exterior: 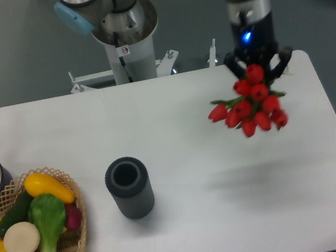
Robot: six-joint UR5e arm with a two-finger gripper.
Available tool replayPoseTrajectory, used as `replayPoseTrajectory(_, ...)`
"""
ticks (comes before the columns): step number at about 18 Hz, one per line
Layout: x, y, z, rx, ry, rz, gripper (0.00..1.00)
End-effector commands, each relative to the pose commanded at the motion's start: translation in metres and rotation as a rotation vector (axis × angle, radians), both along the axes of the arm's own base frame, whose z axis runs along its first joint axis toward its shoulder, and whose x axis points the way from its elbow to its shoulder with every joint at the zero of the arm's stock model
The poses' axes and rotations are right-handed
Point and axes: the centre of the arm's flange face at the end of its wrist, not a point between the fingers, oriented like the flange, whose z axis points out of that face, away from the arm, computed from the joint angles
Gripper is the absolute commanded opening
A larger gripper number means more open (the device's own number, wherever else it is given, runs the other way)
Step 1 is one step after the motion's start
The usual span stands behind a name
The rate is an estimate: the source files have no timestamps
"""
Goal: Place the flowers on the table
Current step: 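Carry the tulip bouquet toward the black vase and lower it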
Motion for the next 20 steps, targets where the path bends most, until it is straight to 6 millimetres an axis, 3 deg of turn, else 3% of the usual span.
replayPoseTrajectory(3,0.006,0.018,-0.027,-0.024,-0.050,-0.025,0.30)
replayPoseTrajectory(10,0.017,0.036,-0.064,-0.091,-0.102,-0.059,0.30)
replayPoseTrajectory(20,0.033,0.071,-0.139,-0.241,-0.152,-0.108,0.30)
